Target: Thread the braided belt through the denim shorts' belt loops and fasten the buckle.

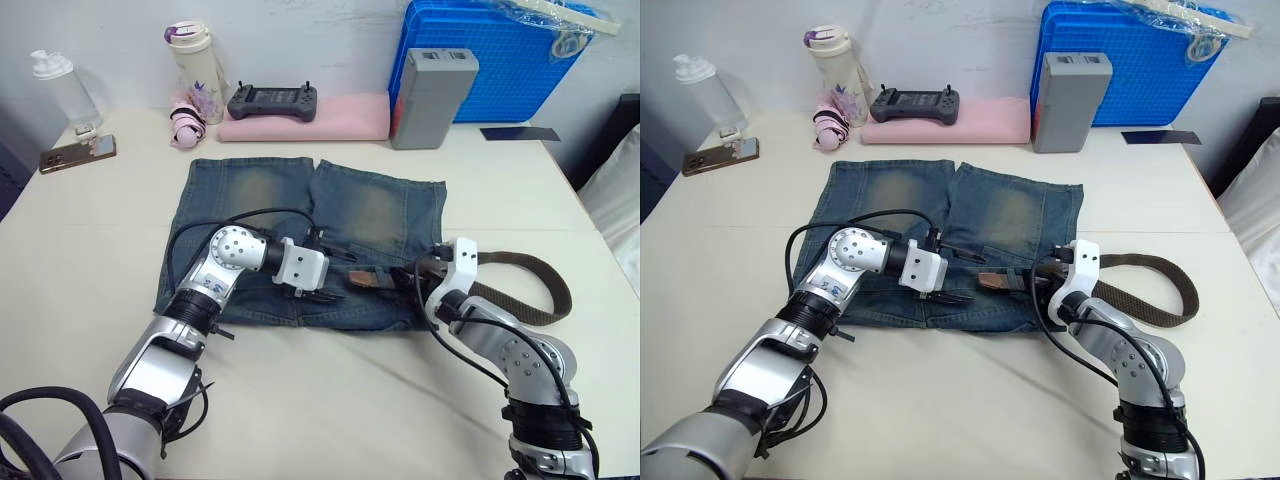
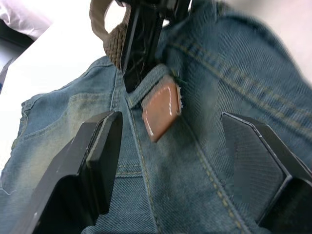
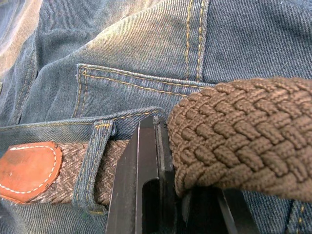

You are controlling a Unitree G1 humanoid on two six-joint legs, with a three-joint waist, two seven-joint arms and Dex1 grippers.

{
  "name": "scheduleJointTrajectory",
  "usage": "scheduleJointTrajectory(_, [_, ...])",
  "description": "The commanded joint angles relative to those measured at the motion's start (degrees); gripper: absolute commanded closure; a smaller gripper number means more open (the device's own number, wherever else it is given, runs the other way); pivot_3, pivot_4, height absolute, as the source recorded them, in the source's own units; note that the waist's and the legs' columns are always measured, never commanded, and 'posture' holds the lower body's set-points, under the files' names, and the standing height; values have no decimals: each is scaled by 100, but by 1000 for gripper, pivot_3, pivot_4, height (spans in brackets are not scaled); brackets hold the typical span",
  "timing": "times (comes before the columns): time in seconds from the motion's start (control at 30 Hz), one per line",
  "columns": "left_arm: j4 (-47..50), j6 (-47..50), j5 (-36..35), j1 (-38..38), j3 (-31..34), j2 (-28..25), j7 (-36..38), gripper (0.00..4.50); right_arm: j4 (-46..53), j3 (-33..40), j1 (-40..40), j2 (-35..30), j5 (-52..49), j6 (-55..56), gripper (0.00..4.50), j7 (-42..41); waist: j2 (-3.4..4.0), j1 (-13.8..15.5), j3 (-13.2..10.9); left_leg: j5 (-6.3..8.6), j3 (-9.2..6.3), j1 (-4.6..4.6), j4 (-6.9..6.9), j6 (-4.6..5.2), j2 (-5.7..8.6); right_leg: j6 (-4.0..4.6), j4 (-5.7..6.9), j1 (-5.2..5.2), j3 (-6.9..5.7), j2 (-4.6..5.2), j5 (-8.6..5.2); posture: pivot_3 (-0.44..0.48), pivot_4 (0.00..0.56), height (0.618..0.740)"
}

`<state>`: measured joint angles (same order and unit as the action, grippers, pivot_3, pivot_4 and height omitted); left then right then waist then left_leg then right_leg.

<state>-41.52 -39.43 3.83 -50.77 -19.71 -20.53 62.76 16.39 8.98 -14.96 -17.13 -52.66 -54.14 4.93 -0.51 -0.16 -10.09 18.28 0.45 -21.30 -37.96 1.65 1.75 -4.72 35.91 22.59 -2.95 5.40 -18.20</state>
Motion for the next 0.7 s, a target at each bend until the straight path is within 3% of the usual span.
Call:
scheduleJointTrajectory(0.03, [-247,-271,193,-217,31,137,-343,1220,-22,-68,148,85,102,-306,4500,78,-1,2,0,0,0,-1,0,0,0,0,3,0,0,0,0,0,150,725])
scheduleJointTrajectory(0.13, [-418,-414,284,-282,30,231,-485,2182,19,-24,142,111,94,-354,4500,88,-1,-2,0,1,0,-3,0,1,0,-1,5,0,-2,0,1,0,150,725])
scheduleJointTrajectory(0.3, [-477,-561,390,-239,-31,311,-559,4480,40,20,114,138,94,-410,4500,90,-1,2,0,1,-1,-5,1,1,0,-2,4,1,-4,-1,1,0,150,725])
scheduleJointTrajectory(0.4, [-470,-589,420,-220,-55,324,-565,4480,54,53,87,169,103,-443,4500,86,-1,5,0,1,-2,-5,1,1,0,-2,4,1,-4,-1,1,0,150,725])
scheduleJointTrajectory(0.53, [-407,-547,446,-196,-63,307,-552,4500,143,181,61,231,0,-472,2961,80,-1,9,0,1,-2,-5,1,2,0,-2,3,1,-4,0,1,0,150,725])
scheduleJointTrajectory(0.67, [-246,-443,412,-177,-61,237,-498,4500,613,640,41,31,-591,-706,1002,48,-1,12,-1,2,-2,-8,1,3,0,-4,2,1,-4,0,2,0,150,725])
scheduleJointTrajectory(0.7, [-191,-412,390,-169,-53,207,-469,4500,816,805,47,-134,-894,-815,760,-44,-3,18,-2,2,-2,-9,1,4,0,-4,2,1,-3,0,2,0,150,725])
